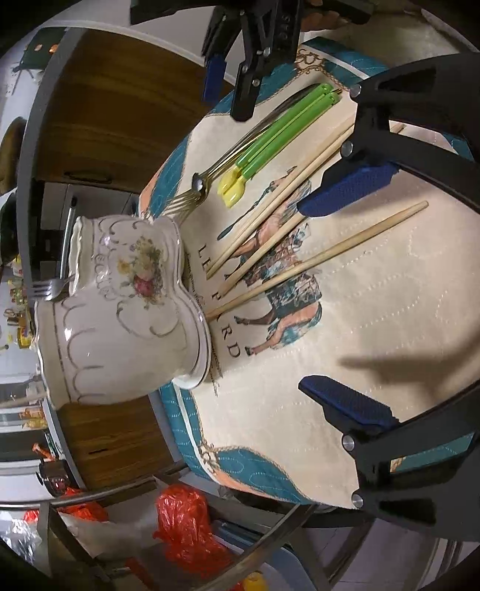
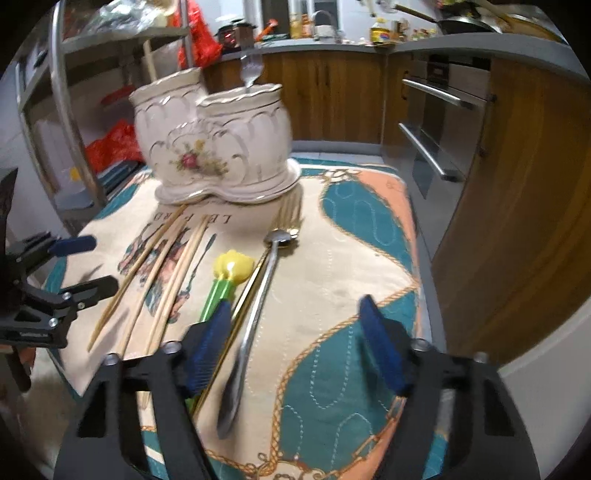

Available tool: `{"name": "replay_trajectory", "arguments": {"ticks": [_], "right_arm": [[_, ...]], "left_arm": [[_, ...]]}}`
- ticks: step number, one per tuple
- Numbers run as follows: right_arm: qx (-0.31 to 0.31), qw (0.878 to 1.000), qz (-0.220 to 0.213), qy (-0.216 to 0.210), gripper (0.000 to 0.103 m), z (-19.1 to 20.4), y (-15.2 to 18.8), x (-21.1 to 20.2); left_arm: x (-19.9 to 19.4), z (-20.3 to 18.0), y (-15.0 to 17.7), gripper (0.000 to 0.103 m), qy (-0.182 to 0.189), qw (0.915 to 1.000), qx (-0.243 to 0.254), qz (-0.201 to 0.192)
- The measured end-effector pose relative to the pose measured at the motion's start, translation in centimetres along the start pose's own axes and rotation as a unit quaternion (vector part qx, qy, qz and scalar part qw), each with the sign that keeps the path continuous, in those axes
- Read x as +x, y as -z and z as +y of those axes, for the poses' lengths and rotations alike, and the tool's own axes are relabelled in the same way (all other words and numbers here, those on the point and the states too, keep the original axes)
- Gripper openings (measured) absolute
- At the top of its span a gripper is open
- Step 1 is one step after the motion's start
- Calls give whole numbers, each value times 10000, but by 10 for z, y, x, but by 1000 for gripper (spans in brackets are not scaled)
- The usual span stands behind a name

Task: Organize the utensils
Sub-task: 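Withdraw both grippers from the holder back over the table, then grasp a silver spoon with the right gripper while the left grasps a chopstick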

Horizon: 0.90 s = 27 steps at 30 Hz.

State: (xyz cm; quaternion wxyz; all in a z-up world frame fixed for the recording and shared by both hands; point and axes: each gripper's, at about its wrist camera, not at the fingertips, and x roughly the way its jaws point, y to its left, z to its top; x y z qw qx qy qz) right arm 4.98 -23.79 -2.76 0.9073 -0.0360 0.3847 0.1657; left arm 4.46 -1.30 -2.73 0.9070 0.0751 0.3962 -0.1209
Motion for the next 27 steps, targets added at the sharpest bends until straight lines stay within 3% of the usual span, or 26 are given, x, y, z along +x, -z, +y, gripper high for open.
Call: {"name": "replay_trajectory", "arguments": {"ticks": [6, 17, 27], "right_arm": [[-214, 9995, 247, -35, 42, 7, 2, 10], [-442, 9981, 432, -24, 31, 14, -12, 18], [-271, 9981, 539, -149, 30, 9, -22, 30]], "left_arm": [[9, -5, 4, 74, 78, 9998, 149, 143], [20, -2, -4, 60, 104, 9995, 184, 255], [27, 5, -13, 52, 138, 9993, 149, 312]]}}
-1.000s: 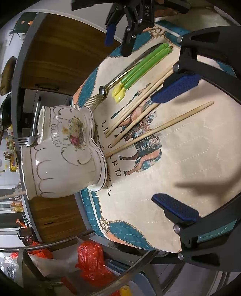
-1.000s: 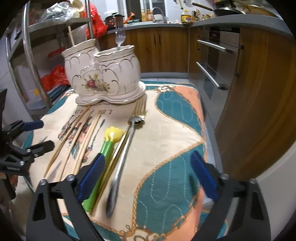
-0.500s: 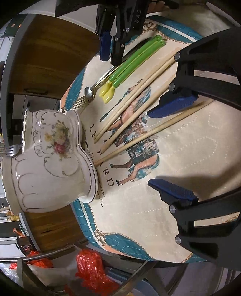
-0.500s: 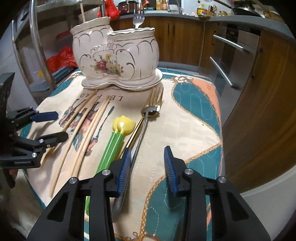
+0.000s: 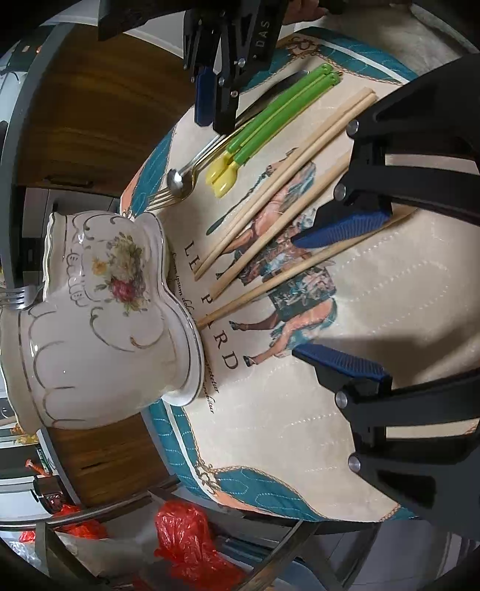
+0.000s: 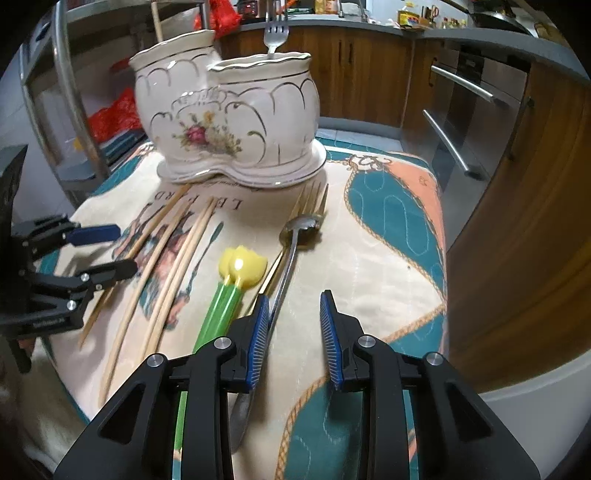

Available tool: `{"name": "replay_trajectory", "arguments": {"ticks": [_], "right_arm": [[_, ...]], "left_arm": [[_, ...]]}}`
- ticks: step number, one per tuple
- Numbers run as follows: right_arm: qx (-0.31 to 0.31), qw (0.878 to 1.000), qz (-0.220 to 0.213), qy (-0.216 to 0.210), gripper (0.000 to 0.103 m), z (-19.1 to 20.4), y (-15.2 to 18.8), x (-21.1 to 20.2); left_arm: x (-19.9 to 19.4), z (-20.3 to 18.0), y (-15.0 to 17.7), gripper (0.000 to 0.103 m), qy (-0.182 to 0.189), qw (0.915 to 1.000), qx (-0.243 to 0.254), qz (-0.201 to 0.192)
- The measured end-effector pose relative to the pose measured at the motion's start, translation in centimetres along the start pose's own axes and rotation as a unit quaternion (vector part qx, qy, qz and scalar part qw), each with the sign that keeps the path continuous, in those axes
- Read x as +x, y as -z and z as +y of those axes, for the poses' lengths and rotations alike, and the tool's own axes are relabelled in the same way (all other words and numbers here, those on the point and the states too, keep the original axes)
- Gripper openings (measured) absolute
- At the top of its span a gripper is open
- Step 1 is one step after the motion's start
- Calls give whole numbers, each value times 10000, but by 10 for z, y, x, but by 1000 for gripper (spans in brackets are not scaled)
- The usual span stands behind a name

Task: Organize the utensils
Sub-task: 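Grasp a silver spoon with the right gripper while the left grasps a chopstick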

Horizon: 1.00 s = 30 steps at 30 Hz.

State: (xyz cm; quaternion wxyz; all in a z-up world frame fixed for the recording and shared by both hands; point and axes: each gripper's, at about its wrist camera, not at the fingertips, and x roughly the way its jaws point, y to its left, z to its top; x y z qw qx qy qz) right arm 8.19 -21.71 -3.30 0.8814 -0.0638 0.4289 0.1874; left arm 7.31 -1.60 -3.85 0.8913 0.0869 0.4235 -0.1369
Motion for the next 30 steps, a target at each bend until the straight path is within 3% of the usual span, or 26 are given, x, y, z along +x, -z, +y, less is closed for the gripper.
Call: {"name": "replay_trajectory", "arguments": {"ticks": [4, 7, 17, 23, 26, 30], "right_arm": [[-55, 9998, 31, 178, 25, 0, -11, 7], [-116, 9994, 24, 339, 25, -3, -11, 5], [116, 9999, 56, 72, 22, -13, -20, 15], [233, 9997, 117, -38, 19, -16, -24, 27], [370, 9991, 77, -166, 5, -20, -24, 29], [401, 9990, -63, -193, 4, -21, -22, 25]], "left_arm": [[4, 3, -7, 39, -61, 10000, 14, 18], [3, 6, -6, 38, -152, 9999, 39, 24], [5, 6, -7, 37, 14, 10000, 10, 23], [6, 4, -8, 24, 174, 9998, 20, 58], [9, 11, -11, 19, 268, 9996, -97, 39], [9, 18, -10, 8, 226, 9997, -90, 0]]}}
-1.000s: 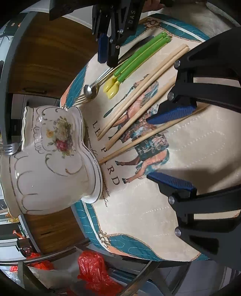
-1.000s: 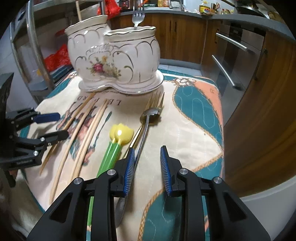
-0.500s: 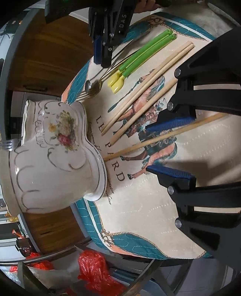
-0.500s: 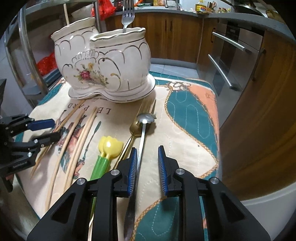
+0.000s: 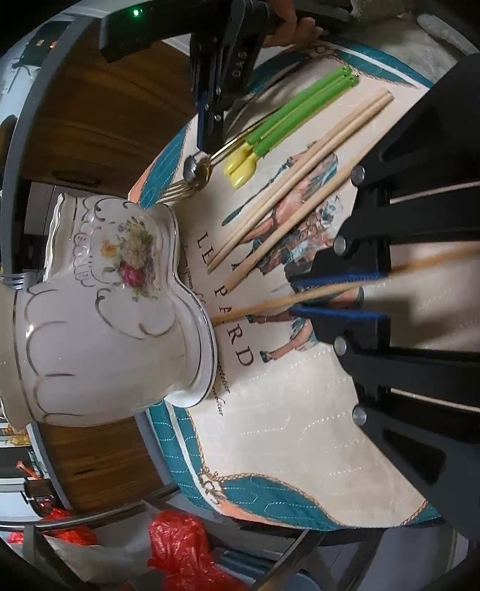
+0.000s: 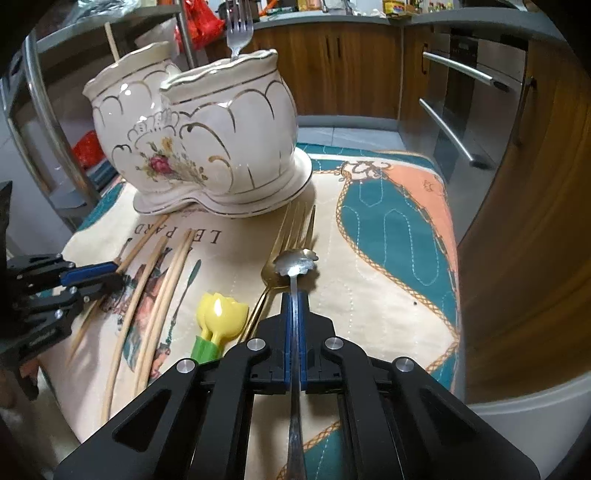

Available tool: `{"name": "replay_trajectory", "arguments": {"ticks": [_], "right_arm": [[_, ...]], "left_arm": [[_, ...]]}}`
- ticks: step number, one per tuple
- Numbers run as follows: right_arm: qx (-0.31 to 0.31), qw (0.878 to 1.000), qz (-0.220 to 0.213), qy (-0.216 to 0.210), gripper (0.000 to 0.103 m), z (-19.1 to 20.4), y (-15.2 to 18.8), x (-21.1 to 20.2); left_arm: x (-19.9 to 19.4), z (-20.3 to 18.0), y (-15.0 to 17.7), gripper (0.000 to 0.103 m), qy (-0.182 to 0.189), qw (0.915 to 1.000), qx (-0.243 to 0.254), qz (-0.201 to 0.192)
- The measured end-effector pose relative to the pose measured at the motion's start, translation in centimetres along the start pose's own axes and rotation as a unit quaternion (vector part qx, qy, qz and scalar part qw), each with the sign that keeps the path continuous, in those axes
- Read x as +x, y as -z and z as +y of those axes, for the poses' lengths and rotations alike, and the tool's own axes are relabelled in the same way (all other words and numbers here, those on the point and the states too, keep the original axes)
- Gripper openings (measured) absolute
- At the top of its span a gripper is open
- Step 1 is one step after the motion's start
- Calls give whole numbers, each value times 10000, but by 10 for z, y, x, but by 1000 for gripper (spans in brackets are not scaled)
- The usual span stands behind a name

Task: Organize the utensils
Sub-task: 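Grasp a silver spoon with the right gripper while the left grasps a chopstick, then lift the spoon with the right gripper while the left lifts the chopstick over the holder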

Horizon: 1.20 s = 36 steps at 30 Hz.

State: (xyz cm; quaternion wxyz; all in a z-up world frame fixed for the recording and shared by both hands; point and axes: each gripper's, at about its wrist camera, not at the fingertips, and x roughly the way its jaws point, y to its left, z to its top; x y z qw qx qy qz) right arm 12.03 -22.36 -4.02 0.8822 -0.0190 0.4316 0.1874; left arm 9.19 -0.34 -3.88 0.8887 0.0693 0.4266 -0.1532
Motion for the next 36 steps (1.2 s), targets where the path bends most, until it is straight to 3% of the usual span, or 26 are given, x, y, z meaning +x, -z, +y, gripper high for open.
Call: {"name": "replay_trajectory", "arguments": {"ticks": [7, 17, 20, 22, 27, 36], "right_arm": [[-93, 9981, -596, -103, 4, 5, 8, -33], [-129, 9838, -1775, -215, 4, 5, 15, -87], [-162, 9808, -1926, -268, 4, 9, 13, -94], [-196, 9803, -1944, -296, 4, 11, 12, -96], [-269, 9798, -1946, -368, 4, 15, 11, -99], [-302, 9796, -1935, -458, 4, 17, 14, -102]], "left_arm": [[-7, -2, 7, 5, -31, 9996, 146, -247], [-47, 8, 11, 5, 179, 9935, -22, -1123], [-50, 7, 8, 5, 213, 9931, -28, -1151], [-50, 8, 8, 5, 211, 9943, 53, -1046], [-37, 0, 10, 5, 85, 9982, 512, -284], [-26, -7, 16, 8, 0, 9940, 1003, 442]]}}
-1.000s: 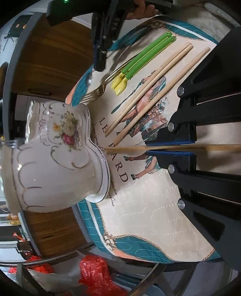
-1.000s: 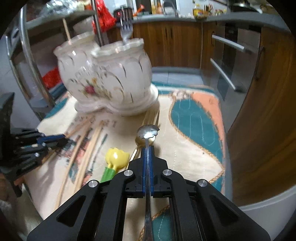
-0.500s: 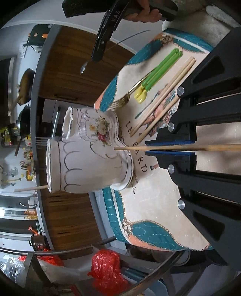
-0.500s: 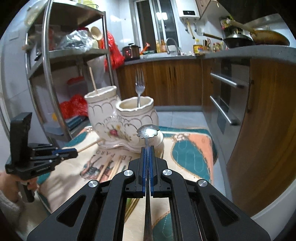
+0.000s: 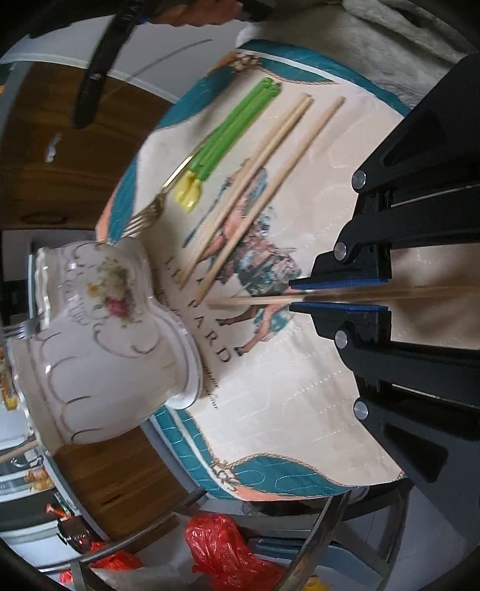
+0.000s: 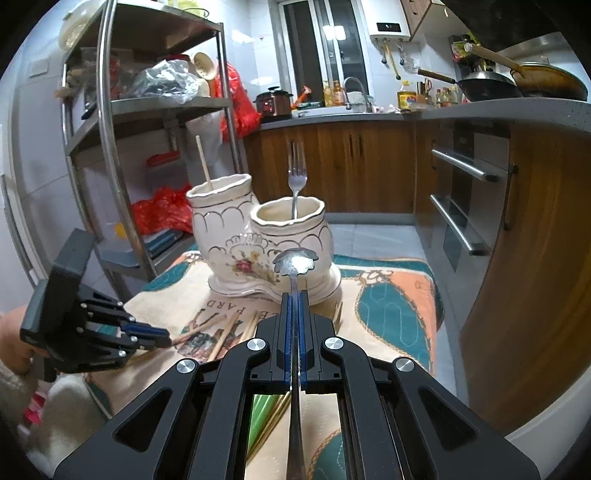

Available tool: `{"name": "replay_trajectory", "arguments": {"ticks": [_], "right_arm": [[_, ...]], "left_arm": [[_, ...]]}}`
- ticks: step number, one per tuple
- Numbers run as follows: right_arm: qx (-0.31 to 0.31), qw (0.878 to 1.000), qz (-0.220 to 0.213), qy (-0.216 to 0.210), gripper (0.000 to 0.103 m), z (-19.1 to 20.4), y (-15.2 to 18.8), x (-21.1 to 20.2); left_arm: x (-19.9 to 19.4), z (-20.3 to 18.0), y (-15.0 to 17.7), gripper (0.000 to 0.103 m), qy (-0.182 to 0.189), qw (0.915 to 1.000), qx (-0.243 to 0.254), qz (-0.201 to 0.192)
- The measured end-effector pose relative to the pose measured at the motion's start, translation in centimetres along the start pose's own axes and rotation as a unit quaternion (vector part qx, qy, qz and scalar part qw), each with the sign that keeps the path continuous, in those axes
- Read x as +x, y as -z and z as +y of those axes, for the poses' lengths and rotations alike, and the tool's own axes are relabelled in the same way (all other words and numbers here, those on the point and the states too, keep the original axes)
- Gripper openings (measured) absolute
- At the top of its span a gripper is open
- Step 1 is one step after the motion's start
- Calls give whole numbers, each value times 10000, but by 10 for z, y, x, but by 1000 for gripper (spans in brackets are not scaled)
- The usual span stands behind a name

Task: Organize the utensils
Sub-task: 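Lift the spoon with the right gripper while the left lifts the chopstick over the holder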

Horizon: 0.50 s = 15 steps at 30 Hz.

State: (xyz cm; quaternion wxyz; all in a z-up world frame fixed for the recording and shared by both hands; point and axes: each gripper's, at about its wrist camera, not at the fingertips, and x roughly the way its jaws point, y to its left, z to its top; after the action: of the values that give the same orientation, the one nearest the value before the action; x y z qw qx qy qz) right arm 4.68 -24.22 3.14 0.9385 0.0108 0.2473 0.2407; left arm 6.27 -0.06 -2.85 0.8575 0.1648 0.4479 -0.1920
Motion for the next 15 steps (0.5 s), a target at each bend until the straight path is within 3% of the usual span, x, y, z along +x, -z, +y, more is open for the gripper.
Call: {"name": "replay_trajectory", "arguments": {"ticks": [3, 6, 8, 9, 10, 15], "right_arm": [[-11, 10000, -38, -23, 4, 1, -1, -3], [-6, 10000, -43, -54, 4, 2, -1, -3], [-25, 10000, -38, -65, 4, 3, -1, -3], [-34, 10000, -34, -73, 4, 4, 0, -3], [-39, 10000, -37, -78, 4, 5, 0, -3], [-6, 9998, -157, -98, 4, 4, -3, -8]], "left_arm": [[6, 1, 2, 25, -51, 9999, 42, 151], [9, 4, 2, 26, 0, 9999, 20, 144], [10, 5, 2, 20, 79, 9999, 6, 115], [10, 4, 2, 9, 159, 9998, 31, 96], [11, 4, 2, 5, 172, 9998, 45, 84], [4, 5, 3, 5, 106, 9997, 60, -189]]}}
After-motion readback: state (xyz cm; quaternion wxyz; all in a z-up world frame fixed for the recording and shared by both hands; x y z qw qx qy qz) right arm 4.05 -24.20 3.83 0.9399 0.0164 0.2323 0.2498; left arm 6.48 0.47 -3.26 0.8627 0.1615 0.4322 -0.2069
